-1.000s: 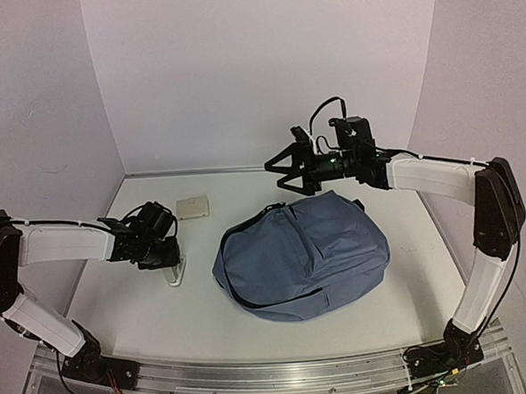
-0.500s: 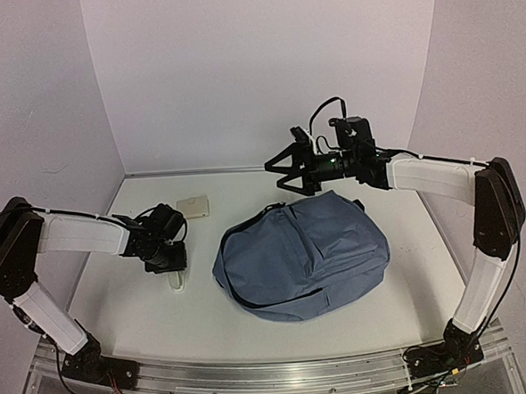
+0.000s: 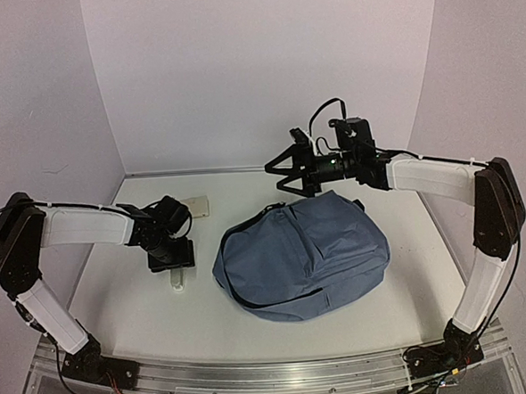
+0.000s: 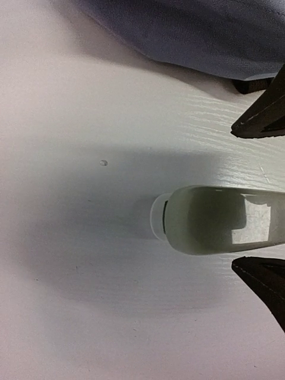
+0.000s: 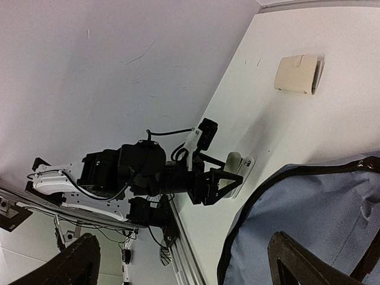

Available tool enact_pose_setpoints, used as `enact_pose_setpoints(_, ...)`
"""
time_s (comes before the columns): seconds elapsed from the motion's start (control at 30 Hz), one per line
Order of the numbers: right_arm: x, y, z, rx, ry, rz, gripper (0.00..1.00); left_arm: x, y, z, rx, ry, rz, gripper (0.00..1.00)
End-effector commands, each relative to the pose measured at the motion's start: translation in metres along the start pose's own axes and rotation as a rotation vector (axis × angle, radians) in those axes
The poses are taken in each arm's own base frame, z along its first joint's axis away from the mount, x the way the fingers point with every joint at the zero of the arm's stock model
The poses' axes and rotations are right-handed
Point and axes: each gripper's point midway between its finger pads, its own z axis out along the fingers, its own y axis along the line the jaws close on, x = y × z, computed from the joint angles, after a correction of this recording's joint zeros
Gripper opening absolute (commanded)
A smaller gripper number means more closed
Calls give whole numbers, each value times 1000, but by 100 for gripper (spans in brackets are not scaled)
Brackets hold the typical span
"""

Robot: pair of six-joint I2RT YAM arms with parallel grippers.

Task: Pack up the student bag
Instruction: Place the stationery at the center of the board.

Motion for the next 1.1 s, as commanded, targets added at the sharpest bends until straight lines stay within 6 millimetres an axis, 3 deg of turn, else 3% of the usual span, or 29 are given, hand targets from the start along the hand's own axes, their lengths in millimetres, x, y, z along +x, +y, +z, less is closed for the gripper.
enact_pose_setpoints(0.0, -4, 23, -10, -35, -19, -59, 98, -8, -2, -22, -19, 22, -27, 66)
enact_pose_setpoints(0.17, -4, 23, -11, -35, -18, -55, 98, -9, -4, -17, -83, 105, -30, 65)
enact_pose_setpoints(0.6, 0, 25, -14, -28, -17, -72, 98, 16, 5, 28, -117, 231, -138, 62)
enact_pose_setpoints(0.8, 2, 18, -14, -4, -11, -79, 98, 31, 9, 47, -124, 276, -135, 44)
enact_pose_setpoints(1.07, 18, -22, -24, 233, 43, -160, 98, 33, 6, 48, -95, 281, -115, 21)
